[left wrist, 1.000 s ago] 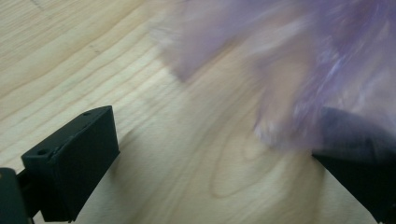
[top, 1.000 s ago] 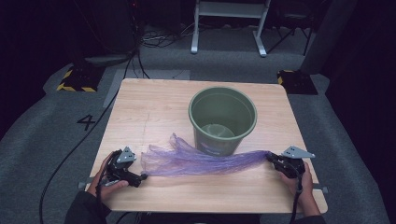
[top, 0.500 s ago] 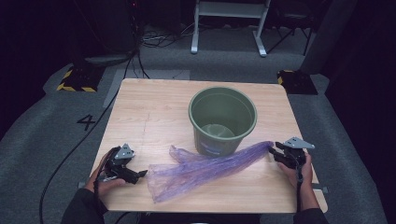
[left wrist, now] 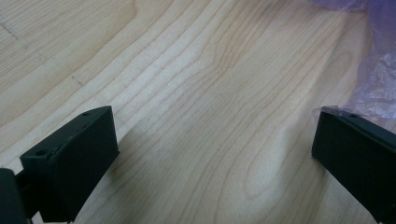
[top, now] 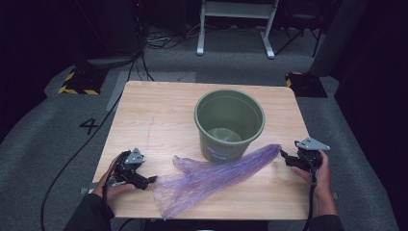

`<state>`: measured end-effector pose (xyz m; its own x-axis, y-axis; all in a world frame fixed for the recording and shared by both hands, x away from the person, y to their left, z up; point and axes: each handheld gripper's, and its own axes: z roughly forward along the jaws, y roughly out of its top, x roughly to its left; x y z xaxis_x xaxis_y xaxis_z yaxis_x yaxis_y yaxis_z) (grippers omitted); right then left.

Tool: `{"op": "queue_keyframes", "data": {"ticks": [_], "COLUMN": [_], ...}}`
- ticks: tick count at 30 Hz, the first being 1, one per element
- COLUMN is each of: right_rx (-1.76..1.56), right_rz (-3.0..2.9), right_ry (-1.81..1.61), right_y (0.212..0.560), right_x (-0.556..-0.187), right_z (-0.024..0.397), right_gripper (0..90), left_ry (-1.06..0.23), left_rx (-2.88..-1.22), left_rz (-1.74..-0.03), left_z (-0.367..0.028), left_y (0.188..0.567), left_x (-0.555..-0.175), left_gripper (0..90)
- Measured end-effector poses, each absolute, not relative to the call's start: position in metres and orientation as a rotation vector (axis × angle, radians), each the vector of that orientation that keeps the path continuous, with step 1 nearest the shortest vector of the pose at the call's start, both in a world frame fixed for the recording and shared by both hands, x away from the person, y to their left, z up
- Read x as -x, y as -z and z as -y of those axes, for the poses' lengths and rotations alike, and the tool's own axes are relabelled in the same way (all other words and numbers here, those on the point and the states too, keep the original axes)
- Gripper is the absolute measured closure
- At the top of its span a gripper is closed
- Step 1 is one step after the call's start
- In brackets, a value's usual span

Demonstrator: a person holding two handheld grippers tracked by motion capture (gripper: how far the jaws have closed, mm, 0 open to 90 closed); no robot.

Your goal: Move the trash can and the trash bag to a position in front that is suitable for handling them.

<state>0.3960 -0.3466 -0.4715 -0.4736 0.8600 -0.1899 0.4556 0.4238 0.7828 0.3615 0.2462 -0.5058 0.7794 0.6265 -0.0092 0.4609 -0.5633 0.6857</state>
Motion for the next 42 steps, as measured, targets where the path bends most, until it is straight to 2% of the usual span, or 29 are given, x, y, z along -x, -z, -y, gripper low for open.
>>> {"op": "queue_keyframes", "data": {"ticks": [6,9,16,24,28,31,42], "right_rx": [-1.155,-1.149,-1.082,-1.164,-1.165,-1.158,-1.152], "right_rz": [-2.049,-2.033,-2.151,-2.190,-2.209,-2.248,-2.270], "right_ry": [-1.067,-1.153,-1.179,-1.151,-1.116,-1.082,-1.075], "right_y": [0.461,0.457,0.473,0.489,0.494,0.499,0.502], "right_x": [-0.388,-0.372,-0.368,-0.385,-0.392,-0.396,-0.399], "right_z": [0.347,0.332,0.298,0.292,0.290,0.287,0.286], "right_gripper": [34.6,38.8,36.2,35.8,42.2,50.9,57.7], "left_ry": [-0.304,-0.306,-0.292,-0.276,-0.275,-0.275,-0.297], "left_rx": [-2.273,-2.274,-2.285,-2.293,-2.296,-2.295,-2.285], "left_rz": [-0.793,-0.789,-0.757,-0.723,-0.720,-0.720,-0.767], "left_z": [-0.237,-0.233,-0.219,-0.206,-0.206,-0.206,-0.225], "left_y": [0.506,0.506,0.506,0.505,0.505,0.505,0.505], "left_x": [-0.366,-0.365,-0.366,-0.371,-0.372,-0.372,-0.367], "left_gripper": [0.0,0.2,0.1,0.2,0.2,0.1,0.2]}}
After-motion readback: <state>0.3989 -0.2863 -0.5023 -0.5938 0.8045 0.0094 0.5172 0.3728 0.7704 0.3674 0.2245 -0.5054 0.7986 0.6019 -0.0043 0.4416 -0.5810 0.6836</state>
